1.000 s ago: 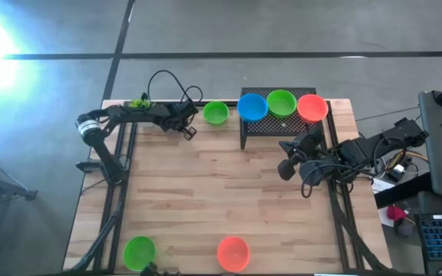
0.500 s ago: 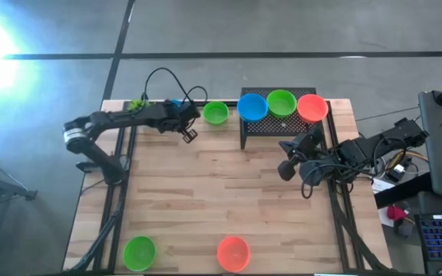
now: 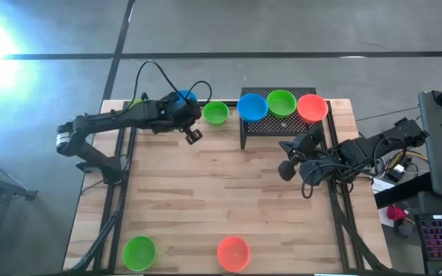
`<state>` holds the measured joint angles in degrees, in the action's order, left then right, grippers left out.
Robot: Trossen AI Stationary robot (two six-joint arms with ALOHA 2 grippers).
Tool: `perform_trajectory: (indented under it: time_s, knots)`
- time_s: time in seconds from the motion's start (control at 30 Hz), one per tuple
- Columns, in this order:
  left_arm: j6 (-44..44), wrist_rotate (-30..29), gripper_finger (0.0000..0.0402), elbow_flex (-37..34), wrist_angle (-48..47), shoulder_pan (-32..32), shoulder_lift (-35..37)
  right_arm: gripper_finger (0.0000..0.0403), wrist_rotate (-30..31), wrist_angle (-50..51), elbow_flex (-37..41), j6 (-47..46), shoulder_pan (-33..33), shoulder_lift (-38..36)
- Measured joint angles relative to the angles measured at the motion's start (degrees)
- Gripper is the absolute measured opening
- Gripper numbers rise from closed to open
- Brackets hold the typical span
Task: Pick & Place Mini bowls
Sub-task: Stack the blue bowl on the blue bowl on the shelf
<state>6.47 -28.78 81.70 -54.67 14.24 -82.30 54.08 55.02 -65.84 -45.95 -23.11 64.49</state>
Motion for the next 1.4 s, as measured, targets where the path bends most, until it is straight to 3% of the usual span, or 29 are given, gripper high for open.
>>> perform_trajectory:
  time_s: [0.23,0.53,0.93,1.2,1.4]
  knots:
    - [-8.45,0.17,0.0,6.14,2.11,-3.98,-0.04,0.0008,-0.04,0.0,0.0,0.79,0.0,0.0]
    - [-16.96,2.7,0.0,13.21,4.5,-4.11,-1.95,0.0008,0.0,-0.02,0.0,3.53,0.0,0.0]
    - [-28.1,17.41,0.0,33.21,3.1,-3.47,-19.28,0.0008,1.82,-0.06,0.0,5.75,0.0,-0.16]
    - [-32.2,18.89,0.0,47.77,-2.68,-3.29,-29.95,0.0008,1.85,-0.09,-0.02,5.63,0.0,-1.0]
    - [-32.93,20.87,0.0,52.47,-3.33,-1.97,-35.15,0.0008,1.86,-0.2,-0.04,5.02,0.0,-1.44]
